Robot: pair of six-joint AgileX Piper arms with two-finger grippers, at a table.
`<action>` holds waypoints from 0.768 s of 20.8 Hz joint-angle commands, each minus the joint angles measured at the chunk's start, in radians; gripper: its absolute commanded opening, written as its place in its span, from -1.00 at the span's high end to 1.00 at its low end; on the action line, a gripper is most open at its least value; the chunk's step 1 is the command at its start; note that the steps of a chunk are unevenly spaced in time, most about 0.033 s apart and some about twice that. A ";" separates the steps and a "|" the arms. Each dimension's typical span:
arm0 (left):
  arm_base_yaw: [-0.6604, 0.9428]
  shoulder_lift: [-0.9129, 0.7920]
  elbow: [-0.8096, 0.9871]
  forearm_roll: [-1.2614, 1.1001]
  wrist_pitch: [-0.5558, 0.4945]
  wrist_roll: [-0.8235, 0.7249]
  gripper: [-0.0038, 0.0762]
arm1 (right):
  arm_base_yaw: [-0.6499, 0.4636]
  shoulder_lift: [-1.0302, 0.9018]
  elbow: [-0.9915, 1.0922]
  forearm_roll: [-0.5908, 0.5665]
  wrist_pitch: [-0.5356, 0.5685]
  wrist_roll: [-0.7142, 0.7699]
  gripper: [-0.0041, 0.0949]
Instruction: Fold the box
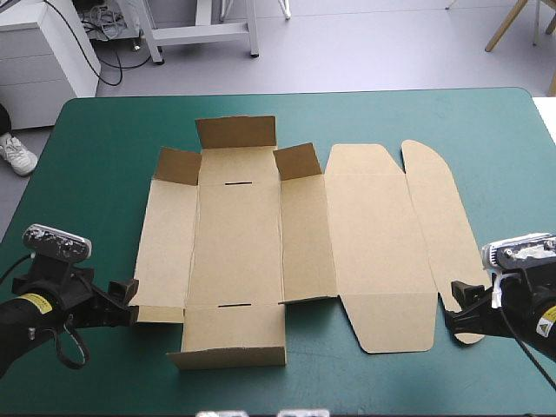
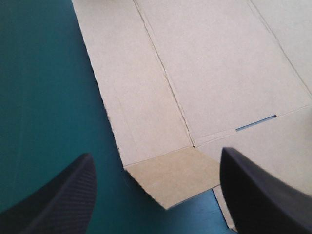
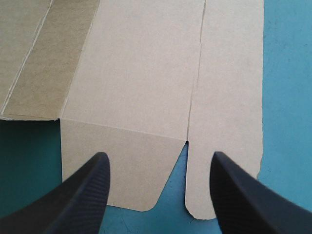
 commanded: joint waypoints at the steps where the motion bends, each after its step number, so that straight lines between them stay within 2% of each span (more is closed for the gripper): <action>1: 0.001 0.045 -0.030 0.054 -0.035 -0.067 -0.38 | -0.004 0.002 -0.018 0.012 -0.092 -0.006 -0.19; 3: 0.001 0.090 -0.030 0.122 -0.035 -0.098 -0.41 | -0.004 0.002 -0.018 0.035 -0.101 -0.006 -0.19; 7: 0.018 0.298 -0.055 0.220 0.003 -0.134 -0.41 | -0.004 0.020 -0.018 0.086 -0.107 -0.022 -0.19; 11: 0.156 0.455 -0.098 0.084 0.001 -0.094 -0.41 | -0.004 0.041 -0.018 0.125 -0.124 -0.066 -0.19; 16: 0.436 0.572 -0.098 -0.225 0.035 0.098 -0.41 | -0.004 0.053 -0.018 0.129 -0.157 -0.105 -0.19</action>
